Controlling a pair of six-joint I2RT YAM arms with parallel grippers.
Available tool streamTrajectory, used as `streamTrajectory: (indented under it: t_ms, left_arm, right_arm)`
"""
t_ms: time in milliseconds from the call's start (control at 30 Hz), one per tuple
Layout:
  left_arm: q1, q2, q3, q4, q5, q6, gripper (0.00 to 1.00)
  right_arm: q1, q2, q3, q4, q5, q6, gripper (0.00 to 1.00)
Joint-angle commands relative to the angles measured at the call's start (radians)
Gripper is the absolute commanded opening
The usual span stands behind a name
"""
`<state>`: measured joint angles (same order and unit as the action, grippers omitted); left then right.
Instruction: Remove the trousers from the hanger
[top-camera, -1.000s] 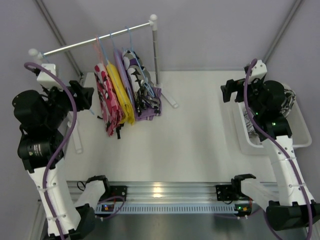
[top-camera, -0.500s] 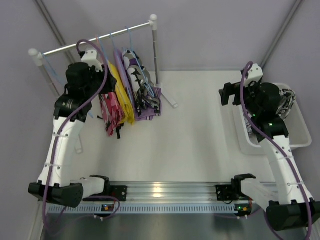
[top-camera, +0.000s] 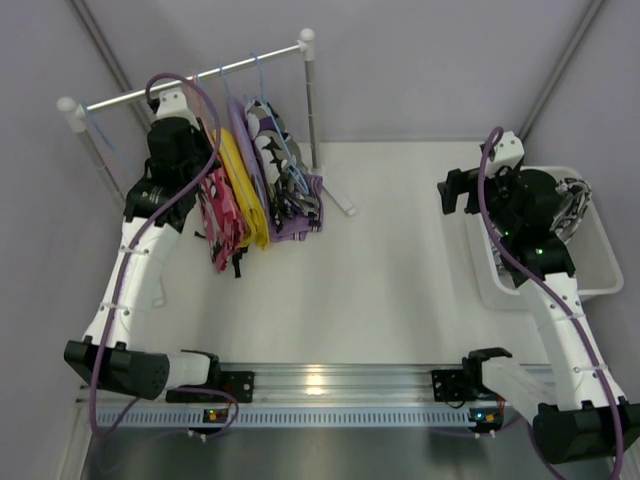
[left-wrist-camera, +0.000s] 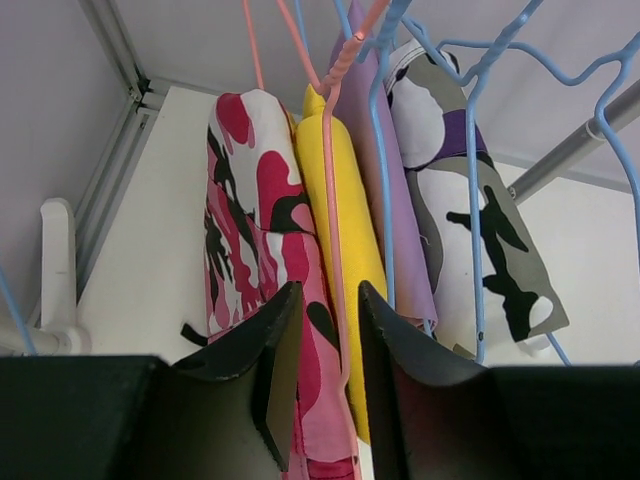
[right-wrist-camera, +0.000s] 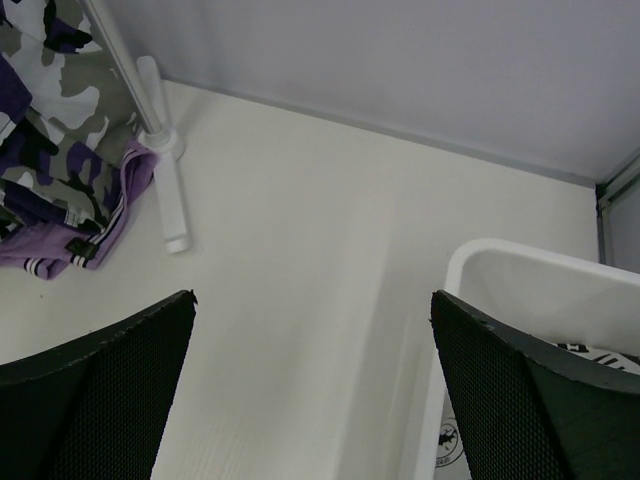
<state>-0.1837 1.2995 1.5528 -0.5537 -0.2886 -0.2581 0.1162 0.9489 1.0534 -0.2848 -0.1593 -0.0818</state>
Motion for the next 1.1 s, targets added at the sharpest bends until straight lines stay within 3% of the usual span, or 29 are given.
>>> streamTrajectory:
  t_ms: [0, 600, 767, 1067]
  left_arm:
    - [0.001, 0.014, -0.019, 0.101, -0.01, -0.012, 0.32]
    - [0.01, 0.152, 0.007, 0.169, -0.072, -0.033, 0.27]
    - [0.016, 0.156, -0.033, 0.244, -0.086, -0.041, 0.22]
    - [0.018, 0.17, -0.092, 0.334, -0.104, -0.043, 0.24]
  right_arm:
    - [0.017, -0.029, -0.004, 0.042, 0.004, 0.008, 0.99]
    - [0.017, -0.038, -0.018, 0.042, 0.012, -0.001, 0.99]
    - [0.017, -0.045, -0.029, 0.042, 0.015, -0.004, 1.0]
    - [0.017, -0.055, -0.047, 0.047, 0.015, -0.003, 1.0]
